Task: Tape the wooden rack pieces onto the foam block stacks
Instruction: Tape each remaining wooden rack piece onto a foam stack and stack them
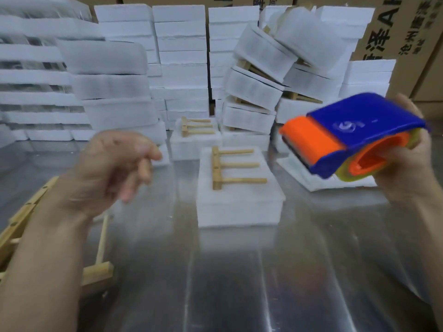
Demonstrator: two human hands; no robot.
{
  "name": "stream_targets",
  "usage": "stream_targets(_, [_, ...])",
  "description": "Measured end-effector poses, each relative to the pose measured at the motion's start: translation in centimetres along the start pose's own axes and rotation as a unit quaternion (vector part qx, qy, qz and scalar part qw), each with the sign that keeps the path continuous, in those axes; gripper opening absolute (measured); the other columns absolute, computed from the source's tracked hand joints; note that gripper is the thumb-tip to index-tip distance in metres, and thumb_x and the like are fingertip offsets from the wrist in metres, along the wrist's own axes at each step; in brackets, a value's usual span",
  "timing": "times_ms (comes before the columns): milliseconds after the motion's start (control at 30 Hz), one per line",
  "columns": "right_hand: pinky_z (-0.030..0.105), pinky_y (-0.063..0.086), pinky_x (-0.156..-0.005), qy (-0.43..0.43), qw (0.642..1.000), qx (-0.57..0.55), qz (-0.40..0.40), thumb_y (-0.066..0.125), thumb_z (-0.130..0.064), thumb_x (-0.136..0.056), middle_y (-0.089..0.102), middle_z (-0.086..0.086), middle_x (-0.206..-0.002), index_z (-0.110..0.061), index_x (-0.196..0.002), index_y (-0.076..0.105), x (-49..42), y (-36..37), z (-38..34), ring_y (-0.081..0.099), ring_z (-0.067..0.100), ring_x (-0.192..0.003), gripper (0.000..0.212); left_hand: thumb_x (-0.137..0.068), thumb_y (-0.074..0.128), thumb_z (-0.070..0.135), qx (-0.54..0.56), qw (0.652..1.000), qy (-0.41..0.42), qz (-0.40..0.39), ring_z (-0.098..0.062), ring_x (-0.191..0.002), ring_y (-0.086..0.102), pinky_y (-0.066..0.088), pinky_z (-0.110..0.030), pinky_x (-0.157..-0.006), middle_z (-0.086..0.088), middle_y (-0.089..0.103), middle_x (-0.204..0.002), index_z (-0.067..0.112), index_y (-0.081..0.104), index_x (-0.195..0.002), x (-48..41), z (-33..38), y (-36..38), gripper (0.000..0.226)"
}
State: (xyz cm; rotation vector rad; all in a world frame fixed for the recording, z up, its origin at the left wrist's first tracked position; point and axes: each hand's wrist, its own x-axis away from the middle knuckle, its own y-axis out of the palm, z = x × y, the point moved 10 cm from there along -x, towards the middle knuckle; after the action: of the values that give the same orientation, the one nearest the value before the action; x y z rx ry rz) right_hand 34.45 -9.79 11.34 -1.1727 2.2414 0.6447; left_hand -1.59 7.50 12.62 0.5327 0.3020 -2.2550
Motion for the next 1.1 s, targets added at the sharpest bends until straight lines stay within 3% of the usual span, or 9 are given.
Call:
stream_targets(100, [0.032, 0.056, -0.086, -0.001, 0.999, 0.028, 0.025, 0.061, 0.002, -0.072, 0.067, -0.010, -0.116, -0.023, -0.137, 0.040, 0.1, -0.6, 0.2, 0.063, 0.016, -0.111, 0.073, -0.075, 0.055, 0.016, -0.050, 0.997, -0.055, 0.019, -0.010, -0.028, 0.042, 0.017, -0.015, -0.036, 0.000, 0.050, -0.039, 0.017, 0.071, -0.056, -0.7, -2.3, -0.9, 0.025])
stream_targets(200, [0.033, 0.057, -0.086, -0.002, 0.998, 0.039, 0.041, 0.061, 0.004, -0.075, 0.068, -0.009, -0.115, -0.027, -0.133, 0.043, 0.2, -0.1, 0.2, 0.063, 0.017, -0.113, 0.068, -0.089, 0.050, 0.005, -0.096, 0.991, -0.074, 0.064, -0.011, -0.037, 0.042, 0.028, -0.016, -0.040, 0.002, 0.047, -0.044, 0.016, 0.072, -0.060, -1.4, -3.4, -2.0, 0.039])
stream_targets(433, [0.026, 0.057, -0.080, 0.015, 0.992, 0.078, 0.095, 0.057, 0.017, -0.077, 0.072, -0.016, -0.097, -0.031, -0.126, 0.048, -0.3, 0.2, 2.2, 0.067, 0.008, -0.098, 0.068, -0.096, 0.053, 0.015, -0.189, 0.963, -0.029, 0.188, -0.004, -0.048, 0.038, 0.033, -0.014, -0.047, 0.013, 0.046, -0.050, 0.023, 0.071, -0.100, -2.9, -4.3, -3.8, 0.020])
stream_targets(533, [0.021, 0.056, -0.075, 0.025, 0.990, 0.075, 0.114, 0.053, 0.021, -0.077, 0.071, -0.023, -0.092, -0.024, -0.127, 0.047, -1.2, 0.4, 3.4, 0.067, 0.000, -0.090, 0.068, -0.092, 0.060, 0.017, -0.141, 0.957, -0.056, 0.247, -0.006, -0.048, 0.043, 0.041, -0.020, -0.057, 0.007, 0.053, -0.055, 0.023, 0.045, -0.140, -3.6, -5.3, -5.1, 0.051])
stream_targets(567, [0.020, 0.055, -0.075, 0.029, 0.990, 0.072, 0.121, 0.053, 0.020, -0.076, 0.071, -0.024, -0.091, -0.024, -0.127, 0.047, -1.4, 0.4, 3.7, 0.067, 0.000, -0.089, 0.068, -0.091, 0.061, 0.016, -0.114, 0.958, -0.061, 0.256, -0.006, -0.048, 0.044, 0.042, -0.020, -0.058, 0.007, 0.054, -0.055, 0.024, 0.040, -0.143, -3.8, -5.8, -5.4, 0.057])
stream_targets(700, [0.021, 0.055, -0.074, 0.049, 0.986, 0.077, 0.142, 0.056, 0.011, -0.070, 0.072, -0.019, -0.091, -0.033, -0.122, 0.052, -1.7, -0.1, 4.8, 0.067, 0.003, -0.089, 0.068, -0.089, 0.062, 0.012, -0.065, 0.955, -0.084, 0.278, -0.003, -0.044, 0.045, 0.040, -0.014, -0.049, 0.011, 0.053, -0.049, 0.019, 0.056, -0.123, -4.5, -7.8, -6.1, 0.035])
stream_targets(867, [0.024, 0.055, -0.078, 0.064, 0.980, 0.092, 0.166, 0.055, 0.015, -0.072, 0.070, -0.011, -0.097, -0.036, -0.120, 0.054, -1.3, -1.0, 6.0, 0.066, 0.005, -0.088, 0.070, -0.089, 0.064, 0.014, -0.076, 0.948, -0.102, 0.292, -0.002, -0.045, 0.048, 0.040, -0.015, -0.050, 0.003, 0.054, -0.060, 0.015, 0.057, -0.108, -4.7, -10.7, -5.9, 0.021])
stream_targets(967, [0.024, 0.054, -0.077, 0.078, 0.977, 0.104, 0.170, 0.054, 0.015, -0.071, 0.064, -0.001, -0.112, -0.039, -0.119, 0.056, -1.0, -1.4, 6.9, 0.065, 0.005, -0.088, 0.072, -0.089, 0.063, 0.020, -0.149, 0.941, -0.103, 0.287, -0.008, -0.052, 0.050, 0.039, -0.024, -0.057, 0.003, 0.057, -0.061, 0.022, 0.057, -0.103, -4.7, -11.9, -5.8, 0.016])
stream_targets(1100, [0.019, 0.054, -0.068, 0.106, 0.973, 0.126, 0.163, 0.054, 0.013, -0.070, 0.067, -0.007, -0.108, -0.036, -0.125, 0.056, -0.3, -1.8, 8.5, 0.066, 0.004, -0.086, 0.073, -0.092, 0.060, 0.022, -0.261, 0.926, -0.124, 0.244, -0.019, -0.063, 0.055, 0.040, -0.028, -0.060, -0.006, 0.063, -0.074, 0.017, 0.055, -0.109, -4.1, -14.2, -4.6, 0.018])
